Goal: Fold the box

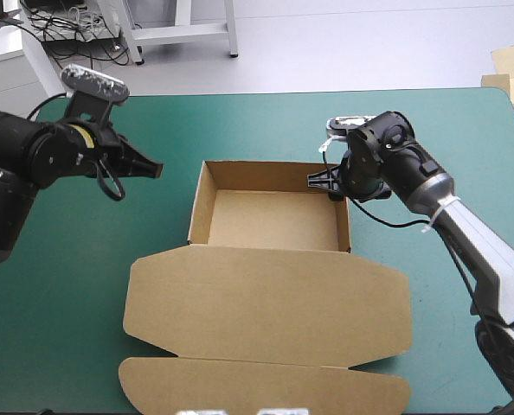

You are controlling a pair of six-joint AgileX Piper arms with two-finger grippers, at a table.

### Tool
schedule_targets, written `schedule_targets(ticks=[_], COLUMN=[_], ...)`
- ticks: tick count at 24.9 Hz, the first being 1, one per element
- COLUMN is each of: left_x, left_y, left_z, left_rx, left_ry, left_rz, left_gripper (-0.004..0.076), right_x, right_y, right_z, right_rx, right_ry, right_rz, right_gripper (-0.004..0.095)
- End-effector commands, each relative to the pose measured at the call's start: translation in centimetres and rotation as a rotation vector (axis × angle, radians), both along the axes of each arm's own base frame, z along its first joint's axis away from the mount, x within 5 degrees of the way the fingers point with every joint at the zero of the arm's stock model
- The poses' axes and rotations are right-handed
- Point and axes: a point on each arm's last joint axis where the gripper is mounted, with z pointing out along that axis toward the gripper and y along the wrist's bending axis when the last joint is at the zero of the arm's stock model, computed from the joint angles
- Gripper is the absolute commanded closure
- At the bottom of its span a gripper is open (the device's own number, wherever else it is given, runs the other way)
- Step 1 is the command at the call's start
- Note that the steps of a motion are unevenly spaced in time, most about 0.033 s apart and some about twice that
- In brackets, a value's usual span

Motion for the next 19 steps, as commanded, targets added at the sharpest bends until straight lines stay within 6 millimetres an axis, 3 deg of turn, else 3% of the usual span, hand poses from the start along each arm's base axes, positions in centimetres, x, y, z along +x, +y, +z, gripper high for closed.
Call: schedule_targets(ticks=[1,5,11,14,17,19], left_x=[-3.4,-6.4,-9.2,-10.6,-11.6,-12.3], left_y=[1.5,2.8,3.9,4.5,5.0,5.3], left_z=[-0.9,-3.1,-4.9,-6.1,-7.4,-8.3], left_rx=[0.017,0.033,0.034,0.027,0.027,0.011], left_ry=[0.029,0.069,0.087,0.095,0.097,0.09], left_rz=[0.011,0.01,0.007,0.017,0.019,0.03], left_gripper=[0.0734,0.0734,0.0734,0.0734,0.0734,0.0734], right_x=[0.3,2.1,3.3,3.7,4.0,4.2], right_y=[0.4,1.1,0.8,0.1,-0.8,-1.0], right_z=[-0.3,-3.6,-5.7,-5.9,-5.8,-5.8], right_rx=[0.028,-0.036,-0.045,0.016,0.079,0.12], right_ry=[0.029,0.096,0.152,0.189,0.215,0.233], right_rz=[-0.006,-0.009,-0.036,-0.073,-0.093,-0.085], right_gripper=[0.0396,0.0396,0.0412,0.0566,0.0918,0.0913])
